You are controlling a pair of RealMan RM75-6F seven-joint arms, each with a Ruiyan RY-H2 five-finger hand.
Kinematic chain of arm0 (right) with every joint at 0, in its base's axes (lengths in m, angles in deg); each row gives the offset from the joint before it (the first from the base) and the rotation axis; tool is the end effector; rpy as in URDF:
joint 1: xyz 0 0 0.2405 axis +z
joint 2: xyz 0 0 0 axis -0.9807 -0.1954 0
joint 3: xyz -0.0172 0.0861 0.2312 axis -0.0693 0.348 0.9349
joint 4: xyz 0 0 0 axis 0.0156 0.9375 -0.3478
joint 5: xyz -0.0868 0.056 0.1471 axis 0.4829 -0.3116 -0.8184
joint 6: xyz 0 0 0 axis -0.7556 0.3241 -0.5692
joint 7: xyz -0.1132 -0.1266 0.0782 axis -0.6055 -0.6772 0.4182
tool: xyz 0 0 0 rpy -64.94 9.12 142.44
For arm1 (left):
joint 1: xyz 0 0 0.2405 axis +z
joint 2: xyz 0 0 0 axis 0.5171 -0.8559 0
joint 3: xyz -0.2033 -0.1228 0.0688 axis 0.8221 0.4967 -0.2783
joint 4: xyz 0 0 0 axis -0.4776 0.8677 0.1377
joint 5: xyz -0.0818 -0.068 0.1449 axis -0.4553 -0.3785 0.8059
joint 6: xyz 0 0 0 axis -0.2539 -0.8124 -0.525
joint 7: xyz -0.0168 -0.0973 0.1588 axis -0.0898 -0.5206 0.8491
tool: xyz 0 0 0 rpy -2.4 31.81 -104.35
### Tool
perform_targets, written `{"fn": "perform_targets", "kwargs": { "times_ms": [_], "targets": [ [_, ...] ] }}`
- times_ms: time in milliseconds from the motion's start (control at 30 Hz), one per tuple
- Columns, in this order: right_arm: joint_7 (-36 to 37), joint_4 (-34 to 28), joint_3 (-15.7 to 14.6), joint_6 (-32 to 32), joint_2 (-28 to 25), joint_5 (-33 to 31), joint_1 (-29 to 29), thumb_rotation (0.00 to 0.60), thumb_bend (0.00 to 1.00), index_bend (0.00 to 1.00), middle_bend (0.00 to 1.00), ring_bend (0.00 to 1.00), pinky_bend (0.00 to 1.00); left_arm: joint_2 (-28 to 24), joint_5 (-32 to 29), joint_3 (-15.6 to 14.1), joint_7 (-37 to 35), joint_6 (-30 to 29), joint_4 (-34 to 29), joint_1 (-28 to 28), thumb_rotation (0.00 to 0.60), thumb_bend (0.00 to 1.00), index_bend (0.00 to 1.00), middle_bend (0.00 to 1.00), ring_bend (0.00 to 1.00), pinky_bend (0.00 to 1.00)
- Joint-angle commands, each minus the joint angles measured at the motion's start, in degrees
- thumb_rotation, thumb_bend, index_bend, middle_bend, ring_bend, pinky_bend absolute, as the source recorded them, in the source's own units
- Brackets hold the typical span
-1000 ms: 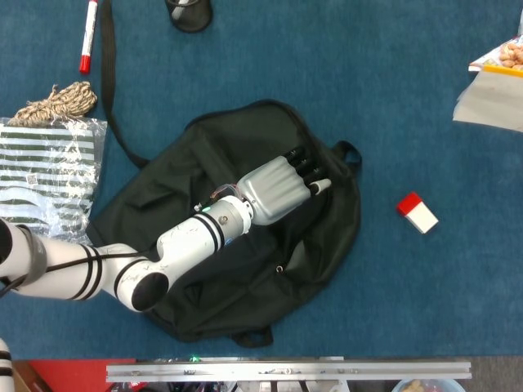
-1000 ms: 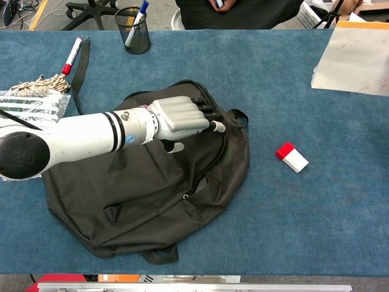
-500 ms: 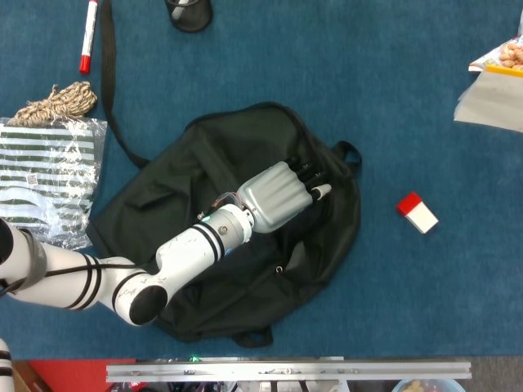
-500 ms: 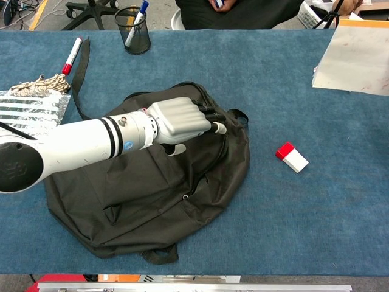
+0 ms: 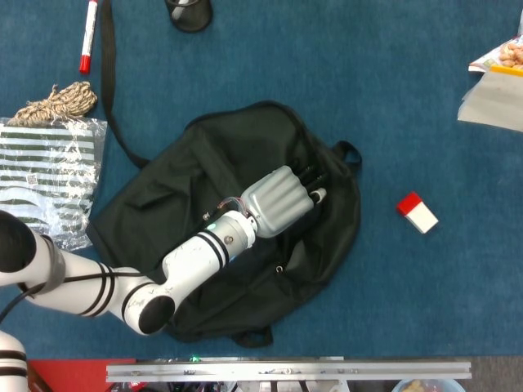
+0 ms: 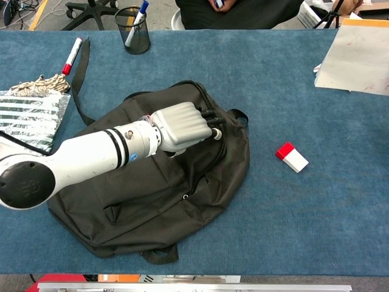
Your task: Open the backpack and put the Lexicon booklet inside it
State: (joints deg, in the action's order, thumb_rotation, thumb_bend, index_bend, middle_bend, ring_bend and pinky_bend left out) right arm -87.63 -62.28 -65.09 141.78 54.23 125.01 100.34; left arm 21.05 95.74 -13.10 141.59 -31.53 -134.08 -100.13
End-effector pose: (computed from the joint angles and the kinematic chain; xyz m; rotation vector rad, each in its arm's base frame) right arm -0.2669 -0.3321 0.1596 1.3172 -0.7083 0.7116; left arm -0.0259 0.3045 -0.0922 -2.4525 -0.2665 -0.5815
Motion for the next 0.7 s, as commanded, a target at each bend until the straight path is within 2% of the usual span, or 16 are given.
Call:
{"fn": "perform_targets", "kwargs": {
  "times_ms": [33, 167, 400, 567, 700],
  "targets": [
    [0.0, 0.0, 0.0, 0.0, 0.0, 0.0, 0.0, 0.6, 0.52, 0.77, 0.56, 0.42, 0.55, 1.4, -1.1, -1.2, 3.5, -2.5, 0.0, 0.8, 0.6, 0.42, 0.33, 0.02, 0.15, 0.27],
    [0.1, -0.1, 0.0, 0.0, 0.1, 0.1, 0.0, 0.6, 0.52, 0.77, 0.56, 0.42, 0.55, 2.0, -1.8, -1.5, 5.9, -4.1, -0.5, 1.3, 0.6, 0.42, 0.39, 0.08, 0.22, 0.33],
    [0.5, -0.6, -0.2, 0.2, -0.3, 0.5, -0.3, 0.6, 0.52, 0.78, 0.56, 0.42, 0.55, 0.4, -0.7, -0.5, 4.6, -5.4, -1.9, 2.8, 0.6, 0.47, 0.55, 0.29, 0.41, 0.47],
    [2.5, -1.9, -0.5, -0.2, -0.7, 1.6, -0.4, 0.6, 0.52, 0.79, 0.57, 0.43, 0.56, -2.5, 1.7, -0.1, 1.9, -6.4, -3.5, 4.5, 0.6, 0.47, 0.57, 0.47, 0.51, 0.56],
    [4.7, -3.9, -0.7, -1.6, -1.6, 2.5, -0.1, 0.6, 0.52, 0.79, 0.57, 0.43, 0.57, -5.8, 4.6, 0.3, -1.4, -7.6, -5.8, 6.3, 0.6, 0.47, 0.57, 0.5, 0.54, 0.59]
  ]
}}
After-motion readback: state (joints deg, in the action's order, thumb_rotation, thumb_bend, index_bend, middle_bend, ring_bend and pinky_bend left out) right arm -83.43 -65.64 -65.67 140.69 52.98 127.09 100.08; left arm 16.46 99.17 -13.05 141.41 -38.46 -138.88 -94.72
